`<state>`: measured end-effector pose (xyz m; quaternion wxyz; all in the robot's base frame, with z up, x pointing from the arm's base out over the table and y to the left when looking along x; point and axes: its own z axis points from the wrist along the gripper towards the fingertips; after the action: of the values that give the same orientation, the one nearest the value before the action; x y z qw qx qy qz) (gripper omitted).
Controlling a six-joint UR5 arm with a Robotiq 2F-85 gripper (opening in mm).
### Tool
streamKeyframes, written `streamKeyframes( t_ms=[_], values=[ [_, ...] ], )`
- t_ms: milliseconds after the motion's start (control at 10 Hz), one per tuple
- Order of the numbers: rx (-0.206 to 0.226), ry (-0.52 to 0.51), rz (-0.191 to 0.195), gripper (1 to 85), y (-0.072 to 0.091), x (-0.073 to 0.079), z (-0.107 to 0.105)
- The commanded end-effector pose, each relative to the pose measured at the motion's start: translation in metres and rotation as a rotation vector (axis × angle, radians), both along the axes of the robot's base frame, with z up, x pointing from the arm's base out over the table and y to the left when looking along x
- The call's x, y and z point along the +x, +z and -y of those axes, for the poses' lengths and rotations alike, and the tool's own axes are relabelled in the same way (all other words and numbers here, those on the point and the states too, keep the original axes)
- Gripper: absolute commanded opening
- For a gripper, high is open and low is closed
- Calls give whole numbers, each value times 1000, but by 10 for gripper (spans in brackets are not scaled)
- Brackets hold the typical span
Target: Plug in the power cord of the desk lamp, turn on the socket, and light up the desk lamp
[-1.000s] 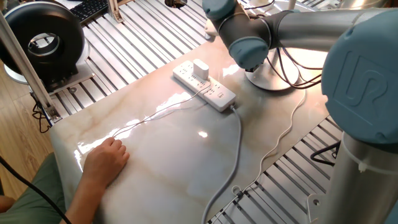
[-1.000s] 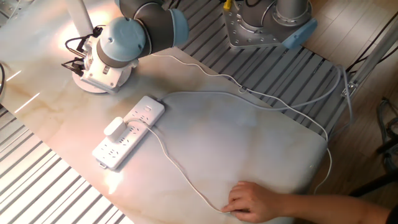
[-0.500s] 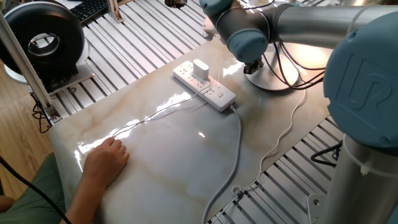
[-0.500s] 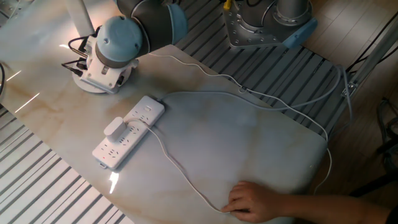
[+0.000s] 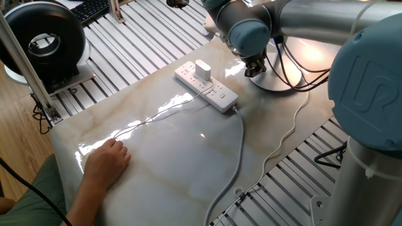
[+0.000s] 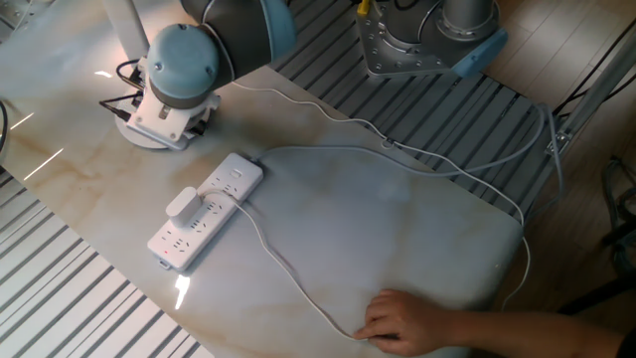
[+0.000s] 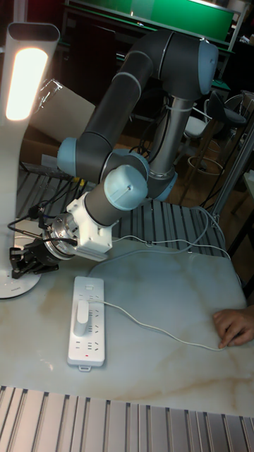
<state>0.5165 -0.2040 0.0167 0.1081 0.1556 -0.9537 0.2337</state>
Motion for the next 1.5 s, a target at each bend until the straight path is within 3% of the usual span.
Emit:
streamKeyframes(
  t_ms=[0, 600, 900, 1400],
  values=[
    [45, -53, -17, 10, -2, -9, -14],
    [133, -117, -38, 10, -6, -19, -34],
    [124, -69, -43, 10, 4, -7, -17],
    [54, 0, -38, 10, 13, 3, 3]
  ],
)
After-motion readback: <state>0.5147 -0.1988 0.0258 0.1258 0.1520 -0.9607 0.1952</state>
